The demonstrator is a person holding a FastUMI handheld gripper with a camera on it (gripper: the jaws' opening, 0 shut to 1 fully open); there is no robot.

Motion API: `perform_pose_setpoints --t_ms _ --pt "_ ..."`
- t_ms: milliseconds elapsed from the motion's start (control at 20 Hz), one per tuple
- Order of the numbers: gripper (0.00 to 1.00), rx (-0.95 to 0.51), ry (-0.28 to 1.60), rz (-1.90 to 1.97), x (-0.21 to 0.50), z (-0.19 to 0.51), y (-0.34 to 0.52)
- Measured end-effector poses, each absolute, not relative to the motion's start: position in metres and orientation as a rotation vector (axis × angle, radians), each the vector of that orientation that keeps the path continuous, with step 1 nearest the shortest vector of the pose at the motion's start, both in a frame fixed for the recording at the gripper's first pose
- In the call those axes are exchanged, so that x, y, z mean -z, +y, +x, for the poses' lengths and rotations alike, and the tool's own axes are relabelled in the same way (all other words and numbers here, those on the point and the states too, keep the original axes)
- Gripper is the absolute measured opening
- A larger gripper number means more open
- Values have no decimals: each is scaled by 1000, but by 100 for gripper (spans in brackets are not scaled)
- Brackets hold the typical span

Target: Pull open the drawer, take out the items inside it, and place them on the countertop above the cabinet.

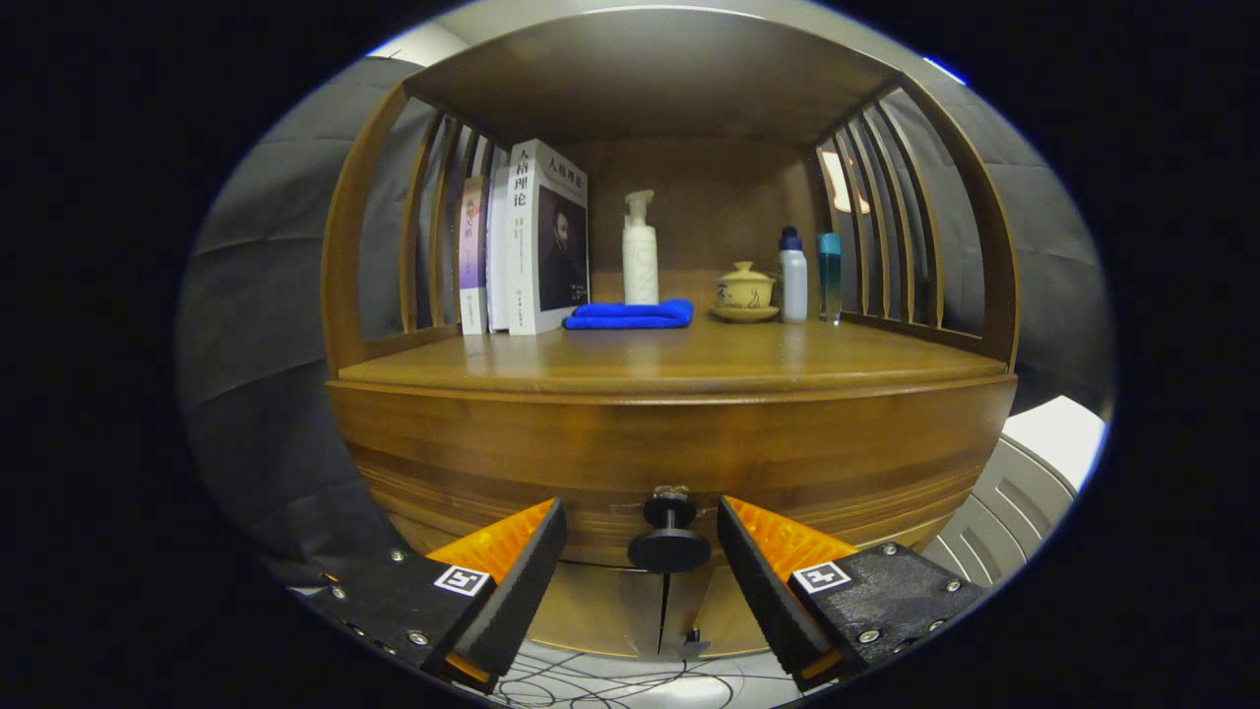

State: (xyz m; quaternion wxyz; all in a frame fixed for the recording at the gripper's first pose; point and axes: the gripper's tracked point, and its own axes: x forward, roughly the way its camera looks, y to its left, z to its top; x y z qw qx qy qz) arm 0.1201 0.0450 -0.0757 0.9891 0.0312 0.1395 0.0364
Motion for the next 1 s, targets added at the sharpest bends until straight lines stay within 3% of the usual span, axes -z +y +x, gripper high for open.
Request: perform_pose_setpoints --t_ms 500,650,1000 --pt "46 -46 330 77 89 130 32" --pt "40 -56 338 38 88 125 32" --pt "38 -57 330 21 85 84 30"
